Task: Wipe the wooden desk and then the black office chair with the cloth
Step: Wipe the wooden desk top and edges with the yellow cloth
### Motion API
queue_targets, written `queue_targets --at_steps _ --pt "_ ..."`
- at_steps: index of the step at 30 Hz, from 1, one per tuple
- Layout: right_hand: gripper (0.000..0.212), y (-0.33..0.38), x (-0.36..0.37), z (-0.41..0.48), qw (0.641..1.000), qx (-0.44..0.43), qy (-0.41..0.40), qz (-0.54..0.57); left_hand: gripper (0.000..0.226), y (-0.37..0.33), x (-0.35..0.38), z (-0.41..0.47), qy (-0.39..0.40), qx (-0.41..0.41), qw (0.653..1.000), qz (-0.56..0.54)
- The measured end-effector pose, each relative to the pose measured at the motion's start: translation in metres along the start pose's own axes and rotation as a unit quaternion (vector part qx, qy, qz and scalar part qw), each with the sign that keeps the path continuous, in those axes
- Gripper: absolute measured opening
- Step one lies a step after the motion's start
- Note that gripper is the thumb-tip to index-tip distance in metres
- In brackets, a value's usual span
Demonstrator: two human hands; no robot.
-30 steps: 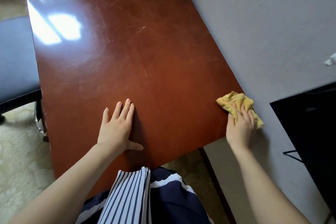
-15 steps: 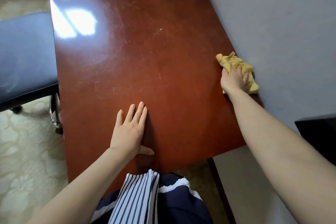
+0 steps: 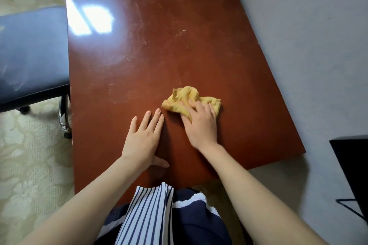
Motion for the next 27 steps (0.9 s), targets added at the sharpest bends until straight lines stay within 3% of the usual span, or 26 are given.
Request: queue_targets --at_steps 4,7,14,19,23,27 --pt "0.036 -0.009 -0.003 -0.037 0.998 -0.061 -0.005 -0.011 0.139 -0.002 0.0 0.0 0.005 -0.002 1.0 0.003" --pt "0.038 -0.036 -0.013 -0.045 0.997 -0.056 -0.018 -0.042 0.14 -0.002 -0.001 0.0 0.008 -0.003 1.0 0.008" --pt "0.039 -0.121 -0.046 0.003 0.983 0.169 -0.028 -0.071 0.129 -0.006 -0.008 0.004 0.0 -0.018 0.999 -0.029" --pt "0.045 -0.117 -0.054 0.06 0.968 0.235 0.054 -0.067 0.089 0.001 -0.011 0.006 -0.066 -0.022 0.99 -0.121" --pt "0.047 -0.072 -0.044 0.095 0.97 0.202 0.118 -0.058 0.069 0.011 -0.004 -0.002 -0.121 -0.061 0.968 -0.21" --pt "0.046 -0.002 -0.021 0.099 0.984 0.09 0.135 -0.073 0.073 0.038 0.008 -0.017 -0.147 -0.143 0.947 -0.247"
Point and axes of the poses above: each hand's wrist, its own z-axis towards the middle knuckle, its own x-axis out of the palm, y = z × x, the point moved 4 cm from there along z, towards the middle knuckle, and after that the axes turned 6 degrees about -z, right-handed, at the moved point
